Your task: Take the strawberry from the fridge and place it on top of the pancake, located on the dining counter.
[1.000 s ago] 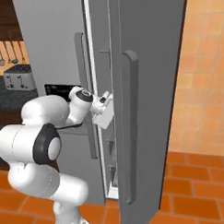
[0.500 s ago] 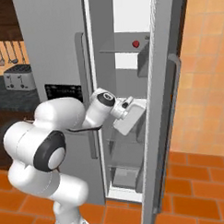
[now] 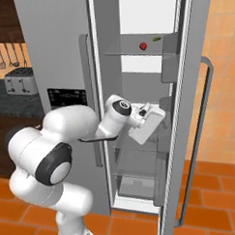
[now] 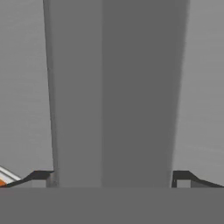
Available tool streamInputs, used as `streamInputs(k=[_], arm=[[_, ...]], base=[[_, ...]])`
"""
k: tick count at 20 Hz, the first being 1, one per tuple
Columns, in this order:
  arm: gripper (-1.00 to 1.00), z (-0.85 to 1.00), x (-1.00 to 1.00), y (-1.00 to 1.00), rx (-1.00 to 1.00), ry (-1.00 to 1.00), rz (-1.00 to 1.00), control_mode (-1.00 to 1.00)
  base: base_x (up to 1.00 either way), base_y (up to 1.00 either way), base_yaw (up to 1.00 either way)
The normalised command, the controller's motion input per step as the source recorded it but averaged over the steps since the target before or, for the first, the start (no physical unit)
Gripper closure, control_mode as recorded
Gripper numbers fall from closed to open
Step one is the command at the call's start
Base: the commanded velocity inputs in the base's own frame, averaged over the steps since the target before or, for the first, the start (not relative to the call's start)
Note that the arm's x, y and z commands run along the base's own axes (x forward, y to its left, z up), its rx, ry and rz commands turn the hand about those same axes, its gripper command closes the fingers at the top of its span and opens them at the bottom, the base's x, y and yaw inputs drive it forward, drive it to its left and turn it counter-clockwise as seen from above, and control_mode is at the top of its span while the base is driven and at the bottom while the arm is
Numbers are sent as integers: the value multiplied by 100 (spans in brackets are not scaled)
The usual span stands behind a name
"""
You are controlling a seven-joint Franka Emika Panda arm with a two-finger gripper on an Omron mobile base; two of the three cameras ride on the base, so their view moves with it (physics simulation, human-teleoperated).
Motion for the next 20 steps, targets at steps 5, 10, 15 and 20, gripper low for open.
streamInputs(k=[5, 10, 15, 20], arm=[[-100, 40, -18, 82, 4, 0, 8, -100], [-100, 28, -19, 90, 16, 0, 1, -100], [-100, 0, -21, 78, 80, 0, 1, -100], [-100, 14, -25, 89, 74, 0, -1, -100]], base=[[0, 0, 0], [0, 0, 0], [0, 0, 0], [0, 0, 0]])
